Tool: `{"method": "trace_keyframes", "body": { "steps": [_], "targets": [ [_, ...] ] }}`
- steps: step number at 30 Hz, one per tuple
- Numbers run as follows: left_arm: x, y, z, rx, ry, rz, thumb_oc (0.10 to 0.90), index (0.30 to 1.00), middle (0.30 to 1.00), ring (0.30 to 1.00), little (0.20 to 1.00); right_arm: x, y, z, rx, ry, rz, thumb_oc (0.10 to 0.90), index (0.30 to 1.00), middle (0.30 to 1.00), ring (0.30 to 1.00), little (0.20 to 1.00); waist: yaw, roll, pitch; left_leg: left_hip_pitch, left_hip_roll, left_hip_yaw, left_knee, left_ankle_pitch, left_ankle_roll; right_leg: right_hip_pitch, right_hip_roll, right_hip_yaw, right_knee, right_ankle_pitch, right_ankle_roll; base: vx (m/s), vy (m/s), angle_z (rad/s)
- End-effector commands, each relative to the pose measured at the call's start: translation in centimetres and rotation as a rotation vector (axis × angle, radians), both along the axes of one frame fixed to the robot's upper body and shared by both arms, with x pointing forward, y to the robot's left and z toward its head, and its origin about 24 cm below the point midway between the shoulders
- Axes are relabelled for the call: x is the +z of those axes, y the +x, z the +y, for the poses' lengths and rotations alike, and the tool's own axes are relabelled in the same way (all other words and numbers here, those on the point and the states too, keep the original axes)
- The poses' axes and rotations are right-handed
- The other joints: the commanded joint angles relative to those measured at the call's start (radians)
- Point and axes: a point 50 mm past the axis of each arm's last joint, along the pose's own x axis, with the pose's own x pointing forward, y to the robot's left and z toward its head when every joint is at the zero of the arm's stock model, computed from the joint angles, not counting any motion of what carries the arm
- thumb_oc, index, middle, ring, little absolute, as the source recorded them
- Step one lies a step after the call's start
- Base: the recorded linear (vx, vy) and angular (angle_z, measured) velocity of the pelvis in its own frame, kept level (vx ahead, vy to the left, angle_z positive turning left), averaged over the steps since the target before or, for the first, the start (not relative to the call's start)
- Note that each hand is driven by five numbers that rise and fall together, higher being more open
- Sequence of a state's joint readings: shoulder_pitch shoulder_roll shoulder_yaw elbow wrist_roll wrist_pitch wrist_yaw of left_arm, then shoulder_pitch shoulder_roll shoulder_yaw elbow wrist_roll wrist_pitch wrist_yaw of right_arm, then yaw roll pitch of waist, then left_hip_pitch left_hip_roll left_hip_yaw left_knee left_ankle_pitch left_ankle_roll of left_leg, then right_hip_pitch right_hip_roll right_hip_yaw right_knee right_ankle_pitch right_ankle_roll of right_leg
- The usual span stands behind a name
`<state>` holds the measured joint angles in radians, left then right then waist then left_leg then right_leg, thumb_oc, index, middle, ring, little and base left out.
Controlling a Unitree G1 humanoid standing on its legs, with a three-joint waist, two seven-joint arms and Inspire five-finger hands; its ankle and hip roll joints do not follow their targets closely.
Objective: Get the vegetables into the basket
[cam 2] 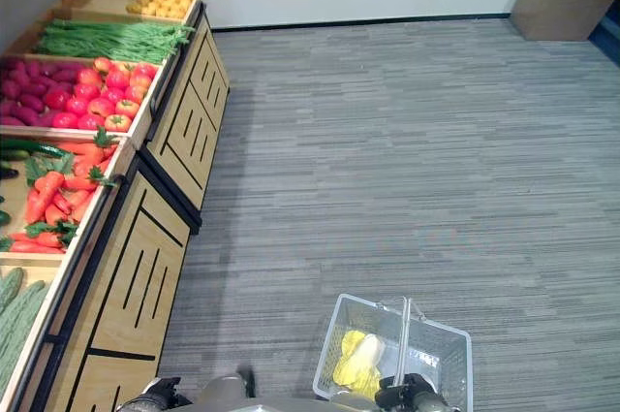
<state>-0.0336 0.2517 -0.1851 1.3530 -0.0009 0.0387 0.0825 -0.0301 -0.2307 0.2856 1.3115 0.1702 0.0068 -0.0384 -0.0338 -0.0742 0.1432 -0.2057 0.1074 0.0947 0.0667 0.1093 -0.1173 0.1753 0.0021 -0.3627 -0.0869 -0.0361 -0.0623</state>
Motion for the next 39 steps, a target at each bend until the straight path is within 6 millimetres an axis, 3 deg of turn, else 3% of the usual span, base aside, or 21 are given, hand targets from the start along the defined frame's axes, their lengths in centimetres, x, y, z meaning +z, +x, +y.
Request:
{"method": "trace_keyframes", "body": {
  "steps": [1,4,7,12,13,14,15,20,23,25,28,29,30,31,32,39],
  "targets": [
    [-0.5,1.3,-3.2,-0.04,-0.082,-0.028,0.9,1.0,1.0,1.0,1.0,0.4,0.1,-1.3,0.04,-0.038,-0.02,0.4,0.3,0.3,0.3,0.3,0.05,0.022,0.027,0.058,-0.01,-0.019,-0.116,0.085,0.003,-0.029,-0.06,0.121,0.006,0.027,0.16,0.45,0.114,-0.31],
    [-0.5,0.9,-3.0,-0.027,-0.077,-0.016,0.9,1.0,1.0,1.0,1.0,0.4,0.4,-1.2,0.043,-0.038,-0.03,0.4,0.3,0.3,0.3,0.3,0.073,0.033,0.024,0.024,0.007,0.014,-0.147,0.13,-0.02,0.013,-0.055,0.149,0.0,-0.003,0.167,0.29,0.12,-0.19],
    [-0.6,0.4,-3.0,-0.027,-0.077,-0.003,0.9,1.0,1.0,1.0,1.0,0.3,0.3,-0.7,0.053,-0.029,-0.023,0.4,0.3,0.3,0.3,0.3,0.081,0.037,0.012,0.045,0.011,0.018,-0.144,0.126,-0.014,0.038,-0.061,0.156,0.0,-0.024,0.173,0.18,0.123,-0.63],
    [-0.4,0.8,-2.5,-0.033,-0.06,-0.019,0.9,1.0,1.0,1.0,1.0,0.1,0.5,0.1,0.083,-0.015,-0.013,0.4,0.3,0.3,0.3,0.3,0.088,0.001,-0.036,0.083,-0.052,0.047,-0.107,0.039,0.053,0.051,-0.159,0.2,0.037,-0.033,0.222,0.29,0.235,-0.18],
    [-0.4,0.8,-2.5,-0.033,-0.06,-0.019,0.9,1.0,1.0,1.0,1.0,0.1,0.5,0.1,0.083,-0.015,-0.013,0.4,0.3,0.3,0.3,0.3,0.089,0.0,-0.037,0.082,-0.053,0.048,-0.107,0.039,0.053,0.05,-0.16,0.201,0.038,-0.034,0.222,0.36,0.336,-0.38],
    [-0.3,1.6,-2.4,-0.045,-0.059,-0.044,0.9,1.0,1.0,1.0,1.0,0.2,1.2,0.4,0.103,-0.014,-0.025,0.4,0.3,0.3,0.3,0.3,0.102,-0.007,-0.057,0.116,-0.097,0.069,-0.111,0.002,0.086,0.02,-0.212,0.205,0.114,0.005,0.255,0.4,0.395,-0.36],
    [-0.2,2.0,-2.5,-0.057,-0.064,-0.057,0.9,1.0,1.0,1.0,1.0,0.3,1.7,0.4,0.102,-0.013,-0.043,0.4,0.3,0.3,0.3,0.3,0.103,-0.007,-0.062,0.137,-0.125,0.067,-0.117,-0.015,0.103,-0.002,-0.231,0.217,0.173,0.047,0.271,0.45,0.463,-0.07],
    [-0.2,2.6,-3.1,-0.085,-0.082,-0.065,0.9,1.0,1.0,1.0,1.0,0.7,2.9,0.4,0.11,-0.013,-0.087,0.4,0.3,0.3,0.3,0.3,0.099,0.015,-0.039,0.213,-0.18,0.04,-0.118,-0.062,0.155,-0.094,-0.274,0.225,0.425,0.21,0.273,0.15,0.231,0.17],
    [-0.2,2.7,-3.2,-0.094,-0.085,-0.062,0.9,1.0,1.0,1.0,1.0,0.8,3.2,0.4,0.107,-0.014,-0.099,0.4,0.3,0.3,0.3,0.3,0.092,0.035,-0.021,0.243,-0.181,0.025,-0.125,-0.072,0.167,-0.122,-0.267,0.216,0.514,0.222,0.26,0.12,0.16,0.31],
    [-0.2,2.5,-3.0,-0.105,-0.081,-0.047,0.9,1.0,1.0,1.0,1.0,0.8,3.3,0.7,0.107,-0.004,-0.111,0.4,0.3,0.3,0.3,0.3,0.079,0.047,-0.013,0.275,-0.172,0.011,-0.134,-0.09,0.168,-0.171,-0.26,0.187,0.549,0.182,0.247,0.19,0.125,0.27],
    [-0.2,2.2,-2.7,-0.101,-0.072,-0.036,0.9,1.0,1.0,1.0,1.0,0.8,3.2,0.7,0.072,0.006,-0.124,0.4,0.3,0.3,0.3,0.3,0.057,0.047,0.0,0.316,-0.159,-0.016,-0.146,-0.105,0.15,-0.232,-0.232,0.145,0.422,0.122,0.227,0.24,-0.02,0.24],
    [-0.2,2.1,-2.6,-0.105,-0.068,-0.031,0.9,1.0,1.0,1.0,1.0,0.8,3.1,0.7,0.062,0.008,-0.125,0.4,0.3,0.3,0.3,0.3,0.045,0.03,0.007,0.334,-0.163,-0.026,-0.149,-0.115,0.139,-0.251,-0.229,0.135,0.293,0.14,0.238,0.22,-0.088,0.2],
    [-0.2,2.1,-2.6,-0.104,-0.068,-0.031,0.9,1.0,1.0,1.0,1.0,0.7,3.1,0.8,0.063,0.008,-0.124,0.4,0.3,0.3,0.3,0.3,0.044,0.033,0.01,0.34,-0.16,-0.027,-0.149,-0.118,0.138,-0.242,-0.226,0.132,0.287,0.141,0.237,0.32,-0.123,0.29],
    [-0.2,2.1,-2.6,-0.112,-0.062,-0.031,0.9,1.0,1.0,1.0,1.0,0.7,3.1,0.8,0.062,0.011,-0.124,0.4,0.3,0.3,0.3,0.3,0.021,0.017,0.019,0.374,-0.164,-0.049,-0.152,-0.139,0.129,-0.281,-0.19,0.164,0.143,0.191,0.254,0.37,-0.099,0.27],
    [-0.1,2.3,-2.5,-0.114,-0.057,-0.039,0.9,1.0,1.0,1.0,1.0,0.6,2.8,0.9,0.054,0.016,-0.118,0.4,0.3,0.3,0.3,0.3,-0.004,0.009,0.027,0.404,-0.163,-0.068,-0.153,-0.155,0.123,-0.339,-0.172,0.215,0.074,0.238,0.272,0.44,-0.102,0.29],
    [-0.2,1.9,-2.5,-0.131,-0.057,-0.027,0.9,1.0,1.0,1.0,1.0,0.3,1.5,0.8,0.013,0.024,-0.087,0.4,0.3,0.3,0.3,0.3,-0.059,0.008,0.027,0.488,-0.153,-0.133,-0.154,-0.212,0.11,-0.362,-0.137,0.318,0.06,0.272,0.276,0.23,-0.056,0.63]
  ]
}}
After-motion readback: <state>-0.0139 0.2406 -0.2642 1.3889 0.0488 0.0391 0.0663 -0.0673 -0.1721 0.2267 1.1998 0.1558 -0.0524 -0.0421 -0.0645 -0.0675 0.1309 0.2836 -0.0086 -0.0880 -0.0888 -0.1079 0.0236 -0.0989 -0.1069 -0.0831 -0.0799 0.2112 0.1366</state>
